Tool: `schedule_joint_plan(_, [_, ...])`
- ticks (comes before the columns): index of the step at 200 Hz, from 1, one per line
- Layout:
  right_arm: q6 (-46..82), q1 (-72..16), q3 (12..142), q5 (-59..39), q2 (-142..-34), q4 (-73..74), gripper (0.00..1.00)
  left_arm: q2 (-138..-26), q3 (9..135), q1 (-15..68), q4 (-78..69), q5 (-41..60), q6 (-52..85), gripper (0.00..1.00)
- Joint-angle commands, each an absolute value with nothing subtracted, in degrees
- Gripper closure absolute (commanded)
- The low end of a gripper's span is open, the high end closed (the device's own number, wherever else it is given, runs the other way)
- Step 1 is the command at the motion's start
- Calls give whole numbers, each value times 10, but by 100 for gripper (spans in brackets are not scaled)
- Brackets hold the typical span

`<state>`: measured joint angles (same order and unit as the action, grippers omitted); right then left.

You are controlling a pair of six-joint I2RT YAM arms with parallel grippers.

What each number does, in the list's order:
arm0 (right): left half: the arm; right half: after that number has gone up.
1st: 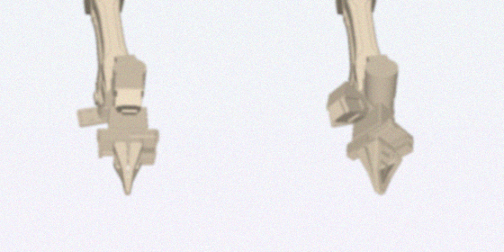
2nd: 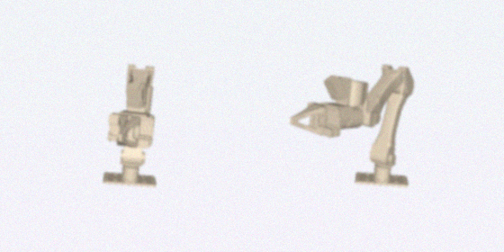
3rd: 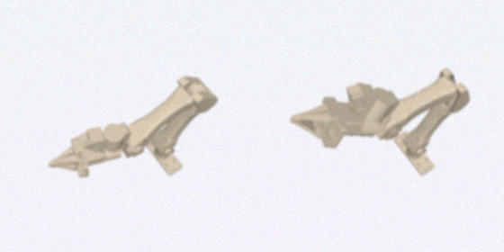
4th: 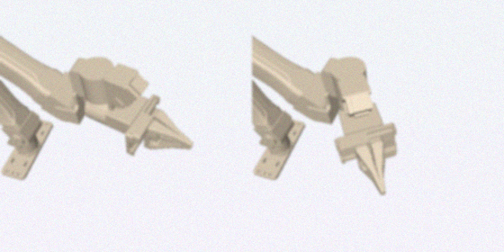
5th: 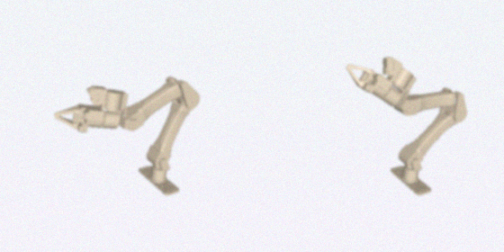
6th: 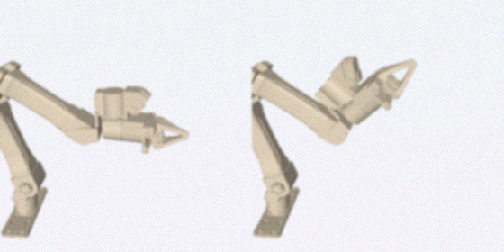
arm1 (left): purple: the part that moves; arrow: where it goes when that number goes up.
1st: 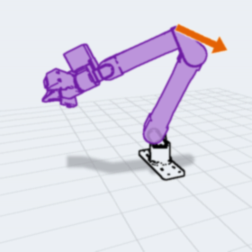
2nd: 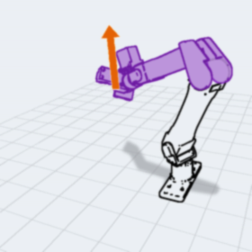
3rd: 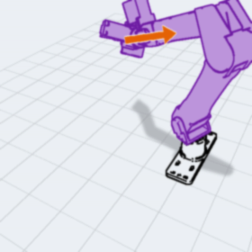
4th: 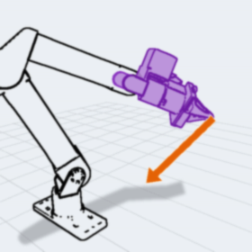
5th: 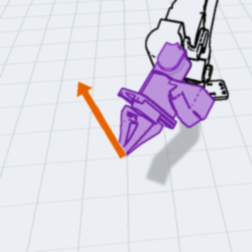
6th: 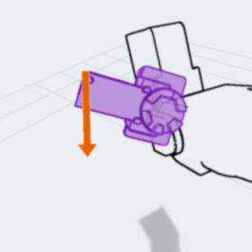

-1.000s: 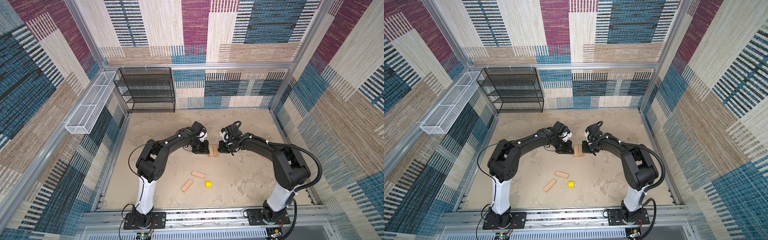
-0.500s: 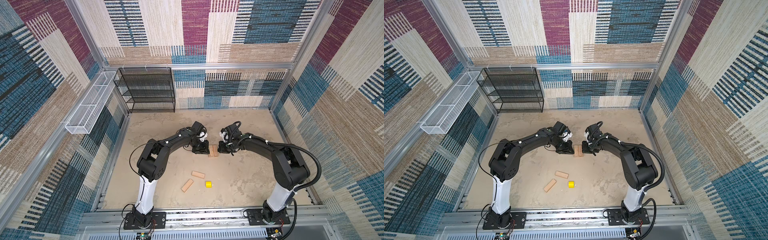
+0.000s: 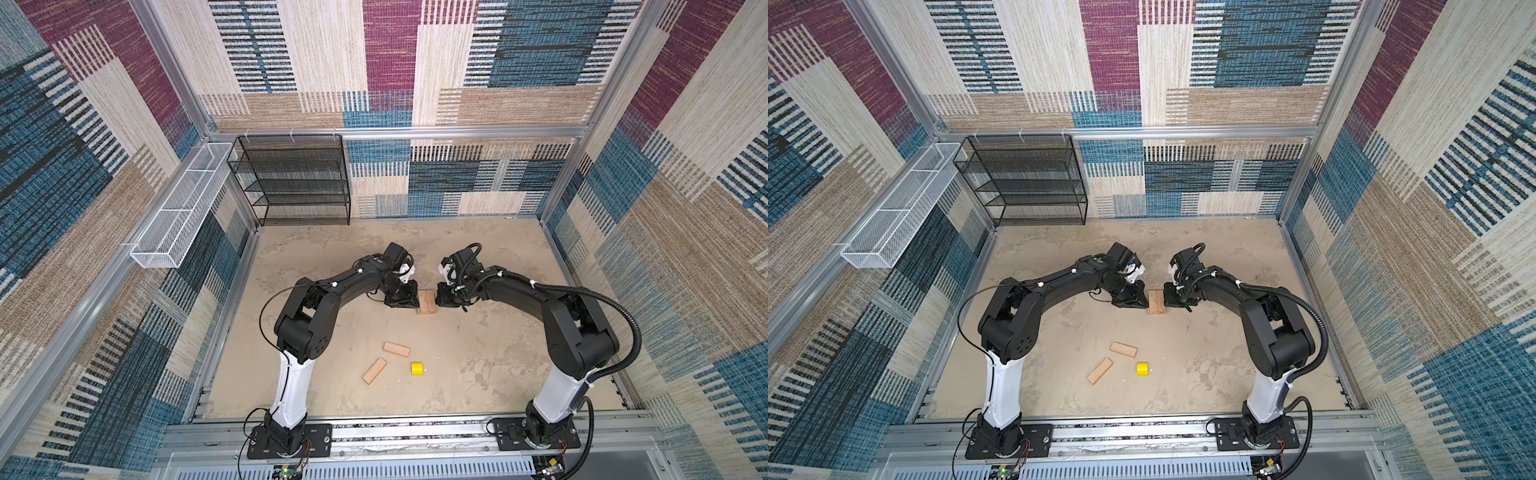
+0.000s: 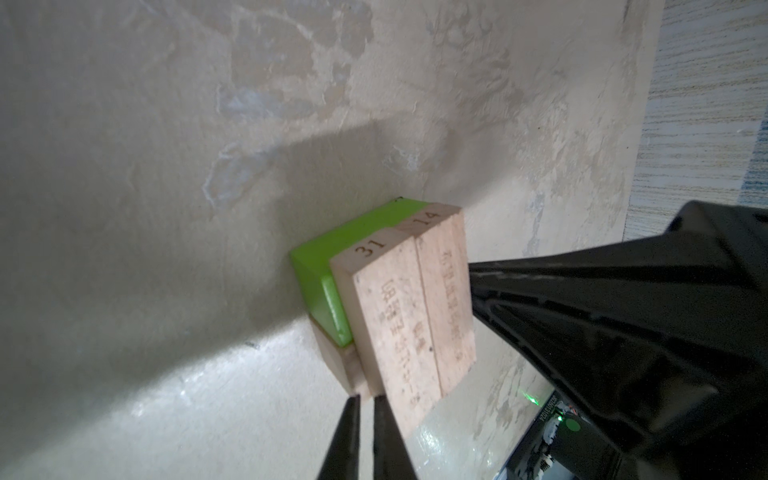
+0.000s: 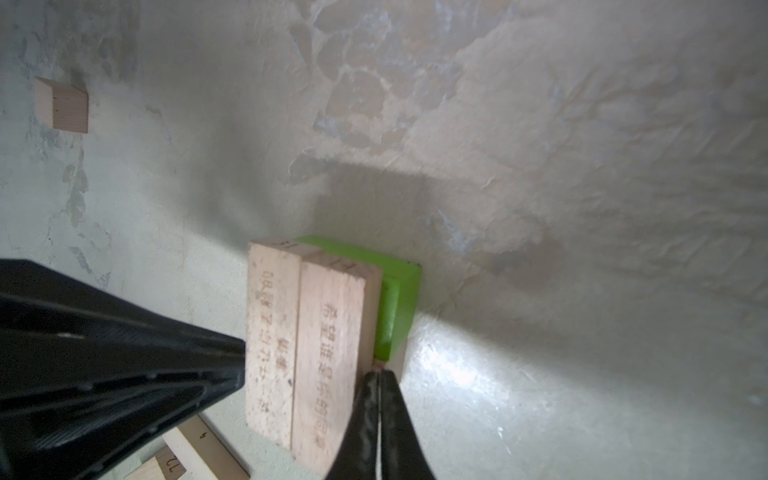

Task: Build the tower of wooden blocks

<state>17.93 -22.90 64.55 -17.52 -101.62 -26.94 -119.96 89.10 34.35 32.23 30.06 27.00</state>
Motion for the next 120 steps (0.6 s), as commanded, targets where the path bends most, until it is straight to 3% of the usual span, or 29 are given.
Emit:
schedule_joint_plan(1, [177, -229, 646, -178, -1011, -265, 91, -1198, 896, 344, 334, 289, 262, 87])
schedule_joint_plan(120, [182, -227, 641, -121, -982, -285, 89, -1153, 897, 335, 351, 256, 240, 86])
